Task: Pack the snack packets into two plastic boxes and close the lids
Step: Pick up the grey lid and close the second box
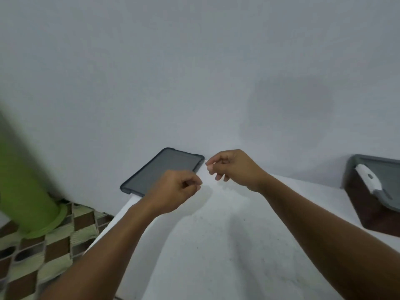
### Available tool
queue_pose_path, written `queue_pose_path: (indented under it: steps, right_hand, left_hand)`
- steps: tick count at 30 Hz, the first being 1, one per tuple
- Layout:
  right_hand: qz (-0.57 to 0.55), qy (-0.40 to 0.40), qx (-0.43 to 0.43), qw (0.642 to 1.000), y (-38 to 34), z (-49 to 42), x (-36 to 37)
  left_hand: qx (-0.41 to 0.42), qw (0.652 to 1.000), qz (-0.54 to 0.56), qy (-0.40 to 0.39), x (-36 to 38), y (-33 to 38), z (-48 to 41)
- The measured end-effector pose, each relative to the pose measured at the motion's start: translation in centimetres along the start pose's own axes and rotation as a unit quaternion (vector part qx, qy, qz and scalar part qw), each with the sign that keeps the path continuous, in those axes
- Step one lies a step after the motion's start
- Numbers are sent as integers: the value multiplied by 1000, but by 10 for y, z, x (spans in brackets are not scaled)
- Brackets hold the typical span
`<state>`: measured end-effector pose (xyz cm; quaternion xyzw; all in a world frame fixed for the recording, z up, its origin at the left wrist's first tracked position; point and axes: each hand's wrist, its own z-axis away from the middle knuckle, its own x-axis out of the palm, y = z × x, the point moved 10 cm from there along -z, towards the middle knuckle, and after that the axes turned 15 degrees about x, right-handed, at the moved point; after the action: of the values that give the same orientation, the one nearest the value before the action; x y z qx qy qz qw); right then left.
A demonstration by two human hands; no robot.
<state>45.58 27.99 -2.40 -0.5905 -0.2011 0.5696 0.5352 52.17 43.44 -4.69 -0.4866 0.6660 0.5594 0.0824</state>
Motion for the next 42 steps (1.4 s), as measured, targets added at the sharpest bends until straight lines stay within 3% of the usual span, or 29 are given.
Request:
queue_pose_path:
  steps: [4, 8, 12, 18, 22, 27, 35, 38, 42]
  right_hand:
    - [-60, 51, 40, 996, -4, -60, 2]
    - [-80, 78, 65, 992, -6, -117, 6]
    - [-58, 76, 81, 992, -3, -176, 26]
    - [86, 49, 85, 991, 6, -260, 74]
    - [291, 16, 127, 948, 25, -295, 108]
    - [352, 16, 123, 928, 27, -303, 128]
    - [330, 76, 172, 925, 34, -287, 103]
    - [258, 90, 161, 948, 34, -272, 88]
    - [186, 178, 143, 956, 28, -238, 47]
  left_hand:
    - [-32, 999, -6, 3, -39, -49, 6]
    - [-151, 986, 19, 69, -68, -112, 26]
    - [-279, 936, 161, 143, -60, -160, 60]
    - [-387, 870, 207, 225, -43, -210, 99]
    - [-396, 872, 126, 257, -46, -211, 98]
    - [-394, 888, 5, 237, -56, -204, 90]
    - [-360, 894, 1, 265, -50, -189, 95]
    - [-377, 872, 59, 307, -48, -193, 109]
    - [-367, 839, 151, 373, -44, -191, 121]
